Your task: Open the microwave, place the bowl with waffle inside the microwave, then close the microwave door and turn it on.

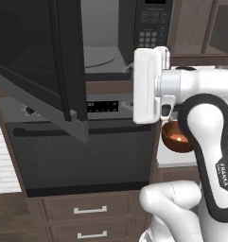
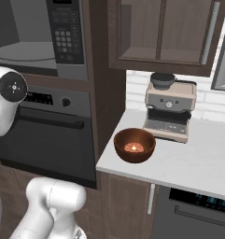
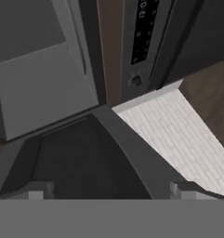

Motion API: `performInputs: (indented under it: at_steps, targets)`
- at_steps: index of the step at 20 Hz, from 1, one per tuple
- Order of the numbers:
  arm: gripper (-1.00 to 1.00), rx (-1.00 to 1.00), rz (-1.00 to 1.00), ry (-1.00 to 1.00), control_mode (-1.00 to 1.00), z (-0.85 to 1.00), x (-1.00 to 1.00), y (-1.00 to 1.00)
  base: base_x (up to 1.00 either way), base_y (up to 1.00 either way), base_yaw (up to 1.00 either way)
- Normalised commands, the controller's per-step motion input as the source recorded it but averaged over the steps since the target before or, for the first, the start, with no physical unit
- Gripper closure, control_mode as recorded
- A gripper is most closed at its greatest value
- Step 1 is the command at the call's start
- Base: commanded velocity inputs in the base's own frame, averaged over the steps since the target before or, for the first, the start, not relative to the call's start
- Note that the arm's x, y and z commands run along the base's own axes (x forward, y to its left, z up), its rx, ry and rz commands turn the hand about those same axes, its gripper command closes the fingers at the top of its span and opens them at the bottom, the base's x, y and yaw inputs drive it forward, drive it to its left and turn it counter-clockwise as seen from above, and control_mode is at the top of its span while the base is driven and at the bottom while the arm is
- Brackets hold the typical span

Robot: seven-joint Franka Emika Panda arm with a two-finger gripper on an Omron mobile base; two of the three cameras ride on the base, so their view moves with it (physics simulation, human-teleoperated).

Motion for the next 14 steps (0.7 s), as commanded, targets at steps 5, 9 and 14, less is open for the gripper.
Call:
performInputs:
  at_steps: [5,9,14]
  targets:
    - [-1.0,0.0,0.39,-0.02,-1.0,-0.01,0.18,0.63,0.0,0.0,0.0]
    - [-1.0,0.0,0.46,-0.11,-1.0,-0.08,0.15,0.42,0.0,0.0,0.0]
    - [-1.0,0.0,0.44,-0.21,-1.0,-0.04,0.13,0.39,0.0,0.0,0.0]
